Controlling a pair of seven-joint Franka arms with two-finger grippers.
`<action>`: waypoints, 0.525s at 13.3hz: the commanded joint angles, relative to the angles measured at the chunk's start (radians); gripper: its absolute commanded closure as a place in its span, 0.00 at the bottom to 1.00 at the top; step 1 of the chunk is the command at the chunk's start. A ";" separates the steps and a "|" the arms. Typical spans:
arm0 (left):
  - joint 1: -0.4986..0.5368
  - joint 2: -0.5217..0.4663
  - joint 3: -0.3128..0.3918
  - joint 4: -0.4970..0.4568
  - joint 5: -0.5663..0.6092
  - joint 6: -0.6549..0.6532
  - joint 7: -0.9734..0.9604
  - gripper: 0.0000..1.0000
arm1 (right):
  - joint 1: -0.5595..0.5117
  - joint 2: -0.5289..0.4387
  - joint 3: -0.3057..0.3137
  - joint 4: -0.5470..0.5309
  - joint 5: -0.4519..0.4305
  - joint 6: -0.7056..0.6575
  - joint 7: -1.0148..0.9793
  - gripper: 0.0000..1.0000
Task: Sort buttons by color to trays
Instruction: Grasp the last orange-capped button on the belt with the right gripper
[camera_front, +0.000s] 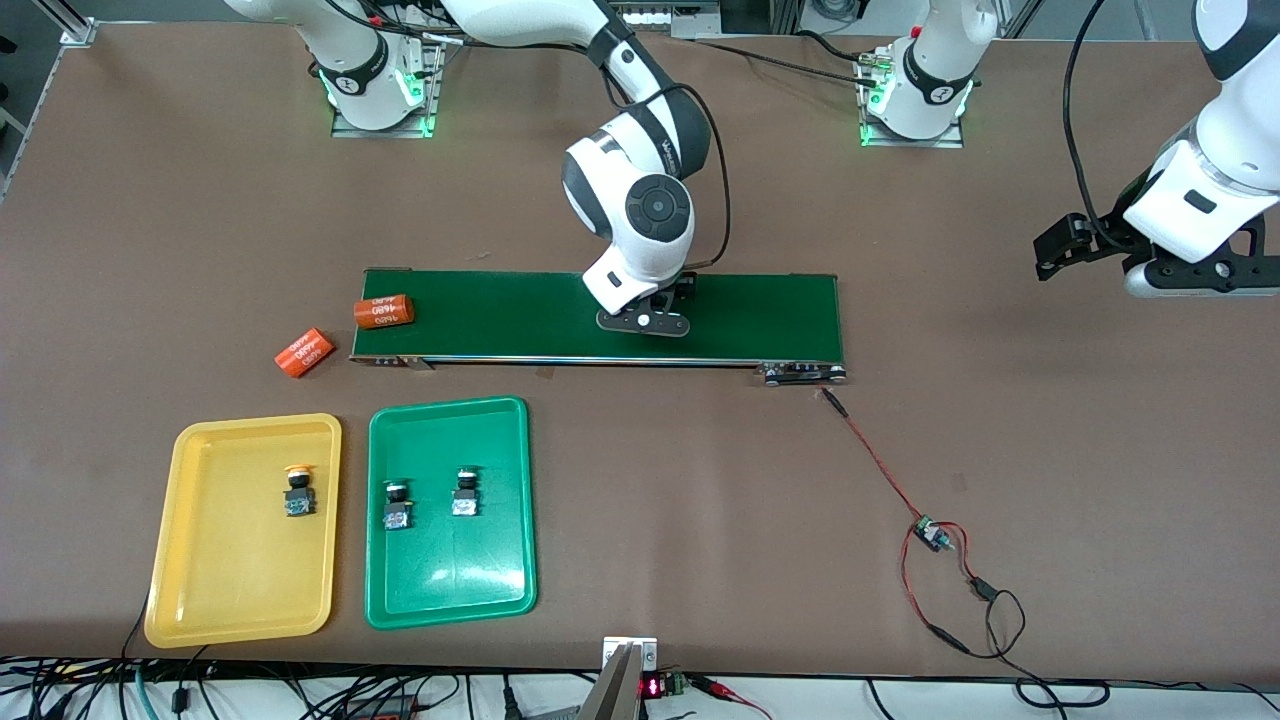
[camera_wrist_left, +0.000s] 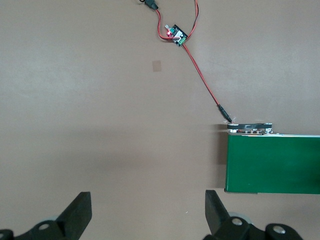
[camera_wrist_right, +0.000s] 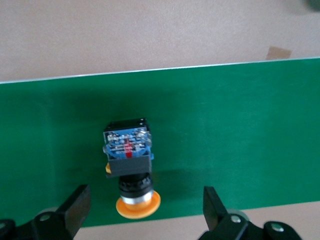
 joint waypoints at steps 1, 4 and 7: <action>0.003 0.012 -0.008 0.029 -0.010 -0.020 -0.004 0.00 | 0.024 0.025 -0.005 -0.035 0.014 0.074 0.041 0.05; 0.005 0.012 -0.008 0.029 -0.010 -0.020 -0.004 0.00 | 0.007 0.025 -0.005 -0.058 0.014 0.111 0.028 0.70; 0.005 0.012 -0.008 0.029 -0.010 -0.020 -0.004 0.00 | -0.056 0.002 -0.013 -0.018 0.018 0.097 0.006 0.92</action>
